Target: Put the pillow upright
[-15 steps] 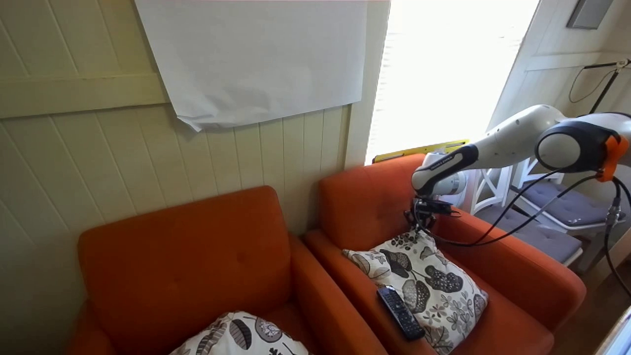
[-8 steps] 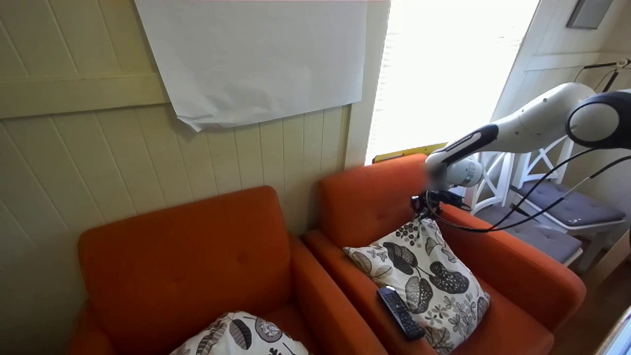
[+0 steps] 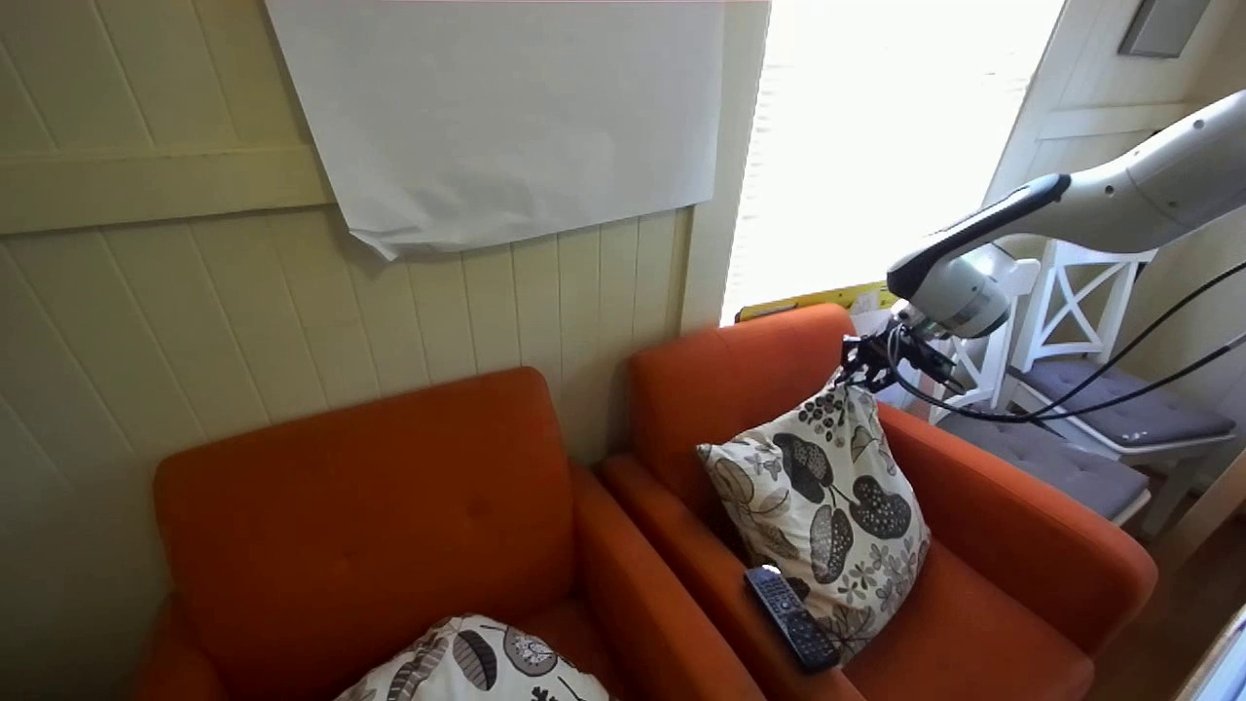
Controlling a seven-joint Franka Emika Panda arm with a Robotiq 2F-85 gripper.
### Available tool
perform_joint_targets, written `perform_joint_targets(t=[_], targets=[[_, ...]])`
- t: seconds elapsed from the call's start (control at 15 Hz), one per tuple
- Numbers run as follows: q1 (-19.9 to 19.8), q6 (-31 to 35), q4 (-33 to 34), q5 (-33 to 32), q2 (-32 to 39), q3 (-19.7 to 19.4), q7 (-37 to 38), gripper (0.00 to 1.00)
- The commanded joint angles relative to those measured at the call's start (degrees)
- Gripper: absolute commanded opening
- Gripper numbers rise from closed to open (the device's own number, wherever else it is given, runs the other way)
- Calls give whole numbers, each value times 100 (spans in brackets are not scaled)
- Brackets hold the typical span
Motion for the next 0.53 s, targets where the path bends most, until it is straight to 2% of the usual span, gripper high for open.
perform_joint_targets(t=[0.0,0.07,0.27,0.47], targets=[[-241,76,-456,1277,-950,235,-880,2],[-481,165,-525,1466,-1075,500,-990,2],[-758,142,-621,2636,-1426,781,-1605,2],[-1006,30,-555,3861,-1477,947,-2251,2]])
